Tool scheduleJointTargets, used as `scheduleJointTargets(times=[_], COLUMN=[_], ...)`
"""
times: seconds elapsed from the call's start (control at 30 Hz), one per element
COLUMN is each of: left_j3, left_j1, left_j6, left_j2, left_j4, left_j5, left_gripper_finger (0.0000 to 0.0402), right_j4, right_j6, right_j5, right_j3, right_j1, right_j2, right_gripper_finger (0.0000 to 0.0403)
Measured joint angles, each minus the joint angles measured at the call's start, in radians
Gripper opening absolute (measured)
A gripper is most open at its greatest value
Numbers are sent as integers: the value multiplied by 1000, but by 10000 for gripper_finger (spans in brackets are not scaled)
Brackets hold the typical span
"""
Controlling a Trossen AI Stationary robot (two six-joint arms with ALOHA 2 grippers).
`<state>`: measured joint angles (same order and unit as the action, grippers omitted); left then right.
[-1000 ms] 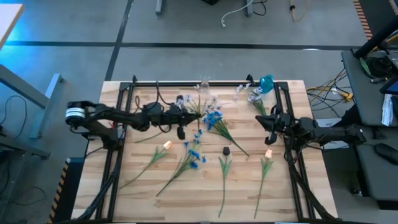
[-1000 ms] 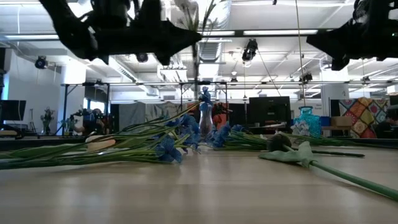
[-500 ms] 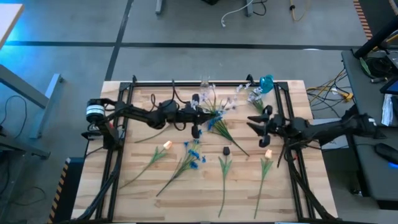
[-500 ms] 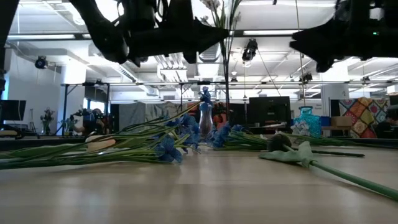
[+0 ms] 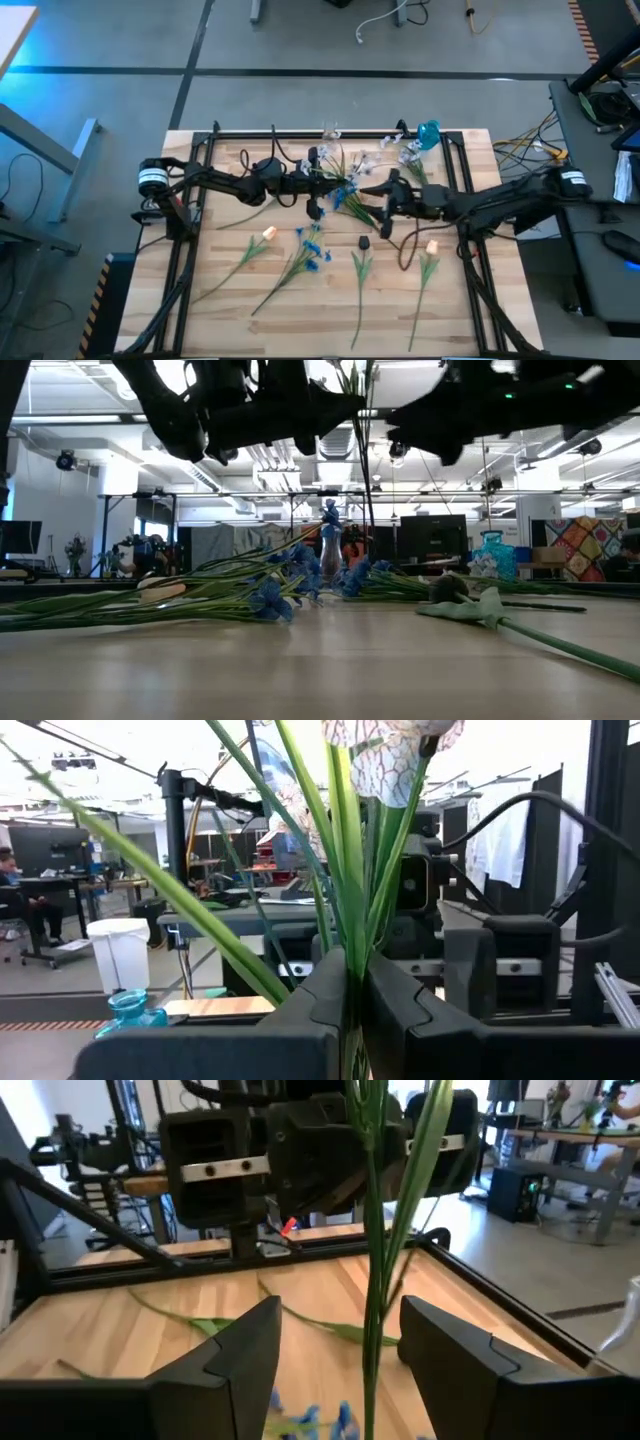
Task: Sort flowers into vase by color
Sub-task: Put the left white flowers into the blue vase
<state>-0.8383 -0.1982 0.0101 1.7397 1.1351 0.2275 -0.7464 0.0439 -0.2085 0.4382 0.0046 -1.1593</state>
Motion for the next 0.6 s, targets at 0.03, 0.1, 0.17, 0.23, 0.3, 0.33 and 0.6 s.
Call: scheduleJointTargets(times=[0.03,0.1,0.17,0.23,0.3,0.33,0.6], left_j3=[0,0,0,1,1,1,3], left_j1=[0,0,0,0,0,0,0], left_j6=[0,-1,-1,-1,-1,-1,-23], left_j2=[0,0,0,0,0,0,-1], left_j4=[0,0,2,2,2,2,2], left_j5=[0,0,0,1,1,1,1], left_gripper_finger=[1,1,1,1,1,1,1], right_j4=[-1,-1,1,1,0,0,-17], right_j6=[10,38,47,48,49,49,42], right_j5=[-1,-14,-21,-19,-19,-19,-20], right_j3=[21,54,79,100,117,123,156], right_j1=[-8,-24,-35,-40,-41,-41,-42], right_j2=[-27,-73,-110,-137,-154,-161,-180], right_gripper_finger=[199,199,199,199,199,199,177])
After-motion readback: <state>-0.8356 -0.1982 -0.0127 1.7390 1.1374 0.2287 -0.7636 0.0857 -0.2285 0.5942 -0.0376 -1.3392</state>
